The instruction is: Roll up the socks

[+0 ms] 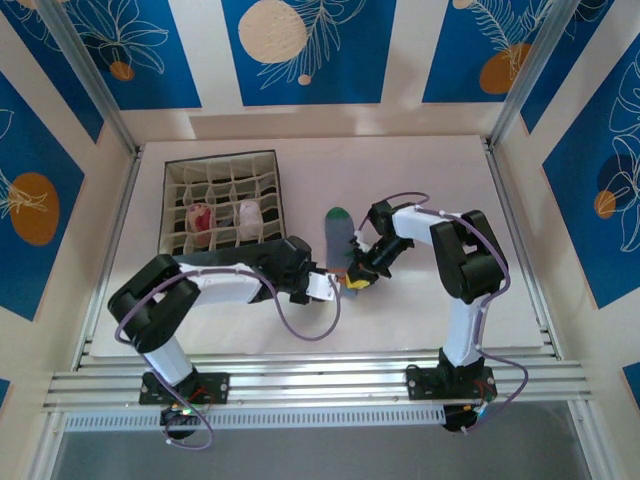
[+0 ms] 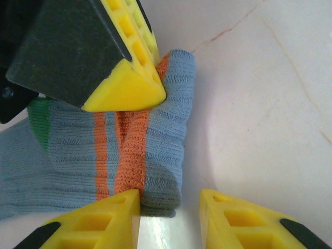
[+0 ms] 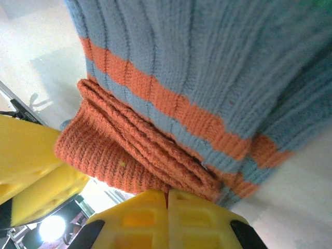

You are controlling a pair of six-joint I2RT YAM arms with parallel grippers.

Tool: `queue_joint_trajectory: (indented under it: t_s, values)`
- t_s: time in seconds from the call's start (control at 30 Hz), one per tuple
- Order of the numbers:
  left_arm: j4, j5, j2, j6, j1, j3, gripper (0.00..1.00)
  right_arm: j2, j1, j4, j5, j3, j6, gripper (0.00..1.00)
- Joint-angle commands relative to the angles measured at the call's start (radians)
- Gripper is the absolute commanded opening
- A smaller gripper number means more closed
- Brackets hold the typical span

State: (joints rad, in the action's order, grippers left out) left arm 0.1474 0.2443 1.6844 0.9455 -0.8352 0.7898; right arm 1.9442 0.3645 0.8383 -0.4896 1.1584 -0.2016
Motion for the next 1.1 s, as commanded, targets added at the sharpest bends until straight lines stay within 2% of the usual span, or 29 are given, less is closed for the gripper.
queue_joint_trajectory:
  t_s: [0.0,0.37,0.57,0.67,0.77,0.8,0.87,0.93,1.07]
  values:
    - [0.032,-0.035,0.027,0.074,-0.023,0.028,0.33,0.037,-0.007,0.051,0.022,0.023,0.023,0.00]
    - [0.028,-0.056,0.091,0.125,-0.054,0.063,0.35,0.057,-0.008,0.083,-0.003,0.050,0.043,0.00]
    - [-0.033,-0.108,0.135,0.089,-0.059,0.112,0.34,0.075,-0.007,0.102,-0.017,0.063,0.057,0.00]
    - [-0.112,-0.124,0.151,0.049,-0.059,0.151,0.28,0.076,-0.007,0.108,-0.020,0.068,0.061,0.00]
    - [-0.195,-0.121,0.163,0.013,-0.057,0.188,0.12,0.069,-0.006,0.111,-0.019,0.069,0.063,0.01]
    - [-0.227,-0.117,0.168,0.001,-0.058,0.202,0.07,0.064,-0.008,0.106,-0.017,0.066,0.063,0.03]
    - [-0.307,-0.082,0.183,-0.032,-0.052,0.235,0.00,0.036,-0.011,0.075,-0.011,0.051,0.056,0.20]
    - [-0.397,-0.037,0.200,-0.077,-0.041,0.272,0.00,-0.012,-0.013,0.023,-0.010,0.025,0.044,0.35]
    - [-0.493,0.099,0.218,-0.194,0.000,0.310,0.00,-0.123,-0.030,-0.082,0.000,-0.026,0.007,0.40]
